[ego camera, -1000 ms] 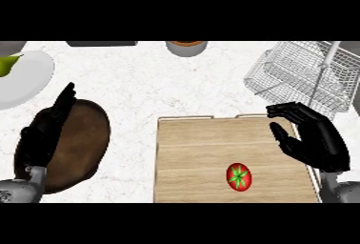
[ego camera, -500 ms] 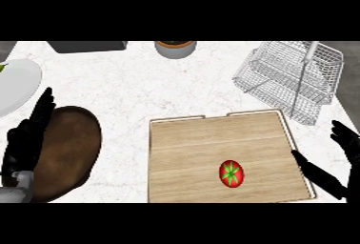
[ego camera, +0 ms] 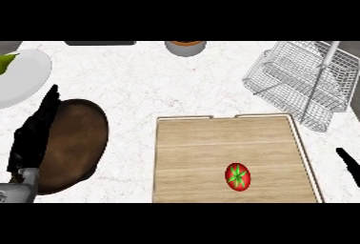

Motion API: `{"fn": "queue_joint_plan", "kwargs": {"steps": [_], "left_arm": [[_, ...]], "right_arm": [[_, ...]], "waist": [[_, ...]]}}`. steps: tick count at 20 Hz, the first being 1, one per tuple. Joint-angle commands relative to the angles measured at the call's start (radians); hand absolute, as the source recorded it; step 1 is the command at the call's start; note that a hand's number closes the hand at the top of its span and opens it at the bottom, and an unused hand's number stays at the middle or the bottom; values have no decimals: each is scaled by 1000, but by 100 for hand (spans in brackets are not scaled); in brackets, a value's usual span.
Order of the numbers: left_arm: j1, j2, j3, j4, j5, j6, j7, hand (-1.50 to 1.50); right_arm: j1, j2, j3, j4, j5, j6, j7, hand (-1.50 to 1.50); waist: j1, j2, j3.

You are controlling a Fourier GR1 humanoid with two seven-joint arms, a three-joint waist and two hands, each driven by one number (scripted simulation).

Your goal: Pick the tomato from the tray and place it in the tiered basket

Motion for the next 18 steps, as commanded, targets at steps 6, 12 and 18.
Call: {"fn": "queue_joint_plan", "kwargs": {"steps": [6,12,18], "left_arm": [[-56,-38,-41,37,-30,-7,-24,0],[-78,-61,-43,99,-43,-6,-57,0],[-99,-71,-40,90,-37,-9,-21,0]], "right_arm": [[-145,-127,67,-301,173,247,668,-150],[-323,-33,141,-251,148,379,911,-150],[-399,68,211,-161,192,452,991,-150]], "waist": [[58,8,5],[80,15,7],[72,7,8]]}}
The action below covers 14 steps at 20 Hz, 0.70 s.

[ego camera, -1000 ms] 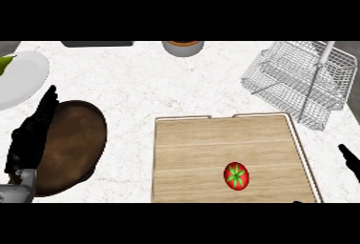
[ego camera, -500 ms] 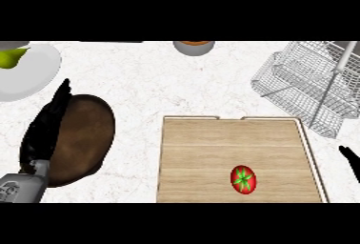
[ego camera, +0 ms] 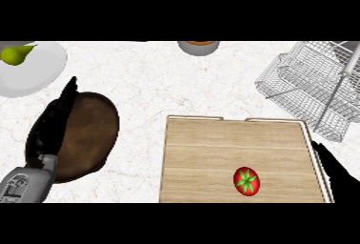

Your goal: Pick the tomato from the tray and place it in the tiered basket

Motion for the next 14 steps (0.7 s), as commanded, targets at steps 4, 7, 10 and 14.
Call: {"fn": "queue_joint_plan", "kwargs": {"steps": [4,7,10,14], "left_arm": [[6,-29,-14,5,-10,6,-3,0],[-7,-8,14,7,-18,15,0,0],[21,17,30,-15,11,-26,3,0],[36,19,51,24,10,-25,-39,0]], "right_arm": [[-121,124,49,124,27,126,263,-150],[-112,194,93,129,100,147,263,-150],[-149,250,92,188,130,198,263,-150],[-131,308,145,207,242,253,263,-150]], "waist": [[-5,-2,1],[-24,-9,2],[-17,-10,3],[-33,-11,2]]}}
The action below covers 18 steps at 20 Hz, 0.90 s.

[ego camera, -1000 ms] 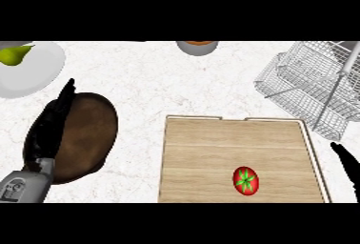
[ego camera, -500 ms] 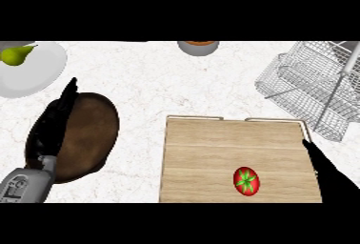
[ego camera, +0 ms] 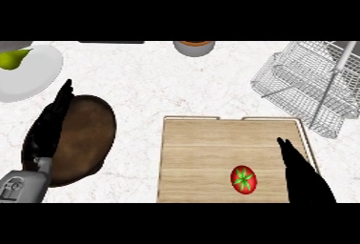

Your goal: Pick the tomato from the tray and place it in the tiered basket

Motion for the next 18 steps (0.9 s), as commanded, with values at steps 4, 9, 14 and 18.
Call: {"fn": "queue_joint_plan", "kwargs": {"steps": [4,9,14,18], "left_arm": [[-33,-26,-1,30,-29,30,9,0],[40,-11,9,-20,-11,4,-6,0],[-14,-12,17,6,-27,10,19,0],[50,-3,31,-14,4,-30,-37,0]], "right_arm": [[-44,135,30,51,142,166,239,-150],[-39,236,21,53,243,255,239,-150],[-44,369,33,131,327,291,239,-150],[27,417,44,122,391,281,239,-150]], "waist": [[-20,0,1],[-10,-5,2],[-15,-1,3],[-14,-4,3]]}}
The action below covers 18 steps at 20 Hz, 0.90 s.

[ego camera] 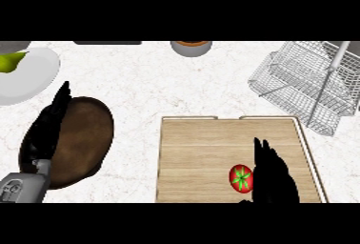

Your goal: Pick the tomato from the tray and place it in the tiered basket

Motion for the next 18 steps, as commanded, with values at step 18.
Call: {"fn": "queue_joint_plan", "kwargs": {"steps": [18], "left_arm": [[-6,-1,42,-14,-18,-39,10,0]], "right_arm": [[-101,174,-76,242,26,62,162,-150]], "waist": [[8,2,3]]}}
